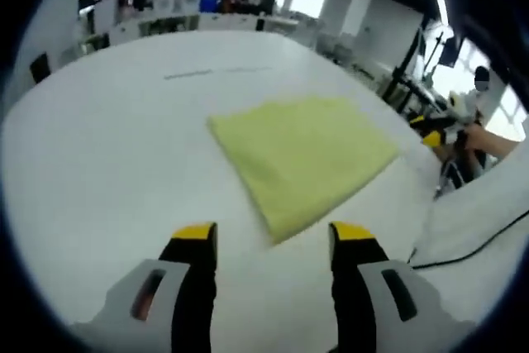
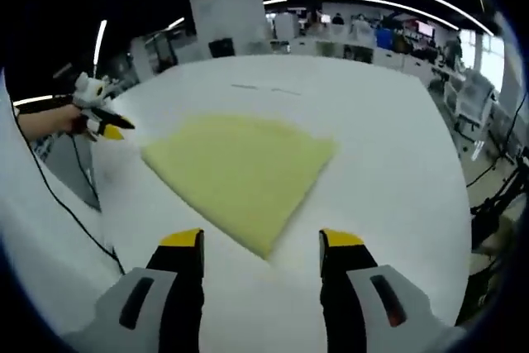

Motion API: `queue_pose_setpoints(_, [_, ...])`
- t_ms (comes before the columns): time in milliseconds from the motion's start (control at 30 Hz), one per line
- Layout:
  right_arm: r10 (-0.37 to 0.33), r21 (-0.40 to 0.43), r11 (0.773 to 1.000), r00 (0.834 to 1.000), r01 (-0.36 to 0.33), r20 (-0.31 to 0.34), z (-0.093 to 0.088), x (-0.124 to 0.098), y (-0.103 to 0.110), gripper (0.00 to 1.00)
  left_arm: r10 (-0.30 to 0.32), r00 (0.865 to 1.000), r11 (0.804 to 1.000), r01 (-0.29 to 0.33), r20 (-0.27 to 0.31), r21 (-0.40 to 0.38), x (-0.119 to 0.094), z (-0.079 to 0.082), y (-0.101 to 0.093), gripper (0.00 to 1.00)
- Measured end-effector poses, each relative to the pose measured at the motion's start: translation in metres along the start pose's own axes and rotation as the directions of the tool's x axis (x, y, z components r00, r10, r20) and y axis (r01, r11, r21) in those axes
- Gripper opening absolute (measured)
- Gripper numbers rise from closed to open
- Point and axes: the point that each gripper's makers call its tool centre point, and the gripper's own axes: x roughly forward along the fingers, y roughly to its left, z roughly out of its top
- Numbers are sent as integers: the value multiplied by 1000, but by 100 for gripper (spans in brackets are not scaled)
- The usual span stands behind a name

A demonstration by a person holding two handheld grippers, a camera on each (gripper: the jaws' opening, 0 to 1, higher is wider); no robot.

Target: Fold the garment on the visible template until the final outline fits inside the template.

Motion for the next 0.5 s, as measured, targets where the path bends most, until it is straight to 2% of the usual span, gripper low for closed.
queue_pose_setpoints(200, [5, -6, 1000, 999, -5, 36, 20, -18, 12, 76, 8, 999, 998, -5, 45, -56, -16, 8, -13, 68])
queue_pose_setpoints(300, [8, -17, 1000, 999, -7, 48, 27, -27, 18, 83, 17, 997, 998, -13, 71, -56, -25, 14, -22, 74])
queue_pose_setpoints(433, [1, -21, 1000, 997, 1, 75, 35, -36, 24, 100, 13, 995, 999, -8, 102, -46, -36, 21, -43, 84])
queue_pose_setpoints(500, [-5, -18, 1000, 996, 6, 85, 37, -41, 26, 100, 4, 993, 999, 0, 114, -37, -41, 24, -54, 88])
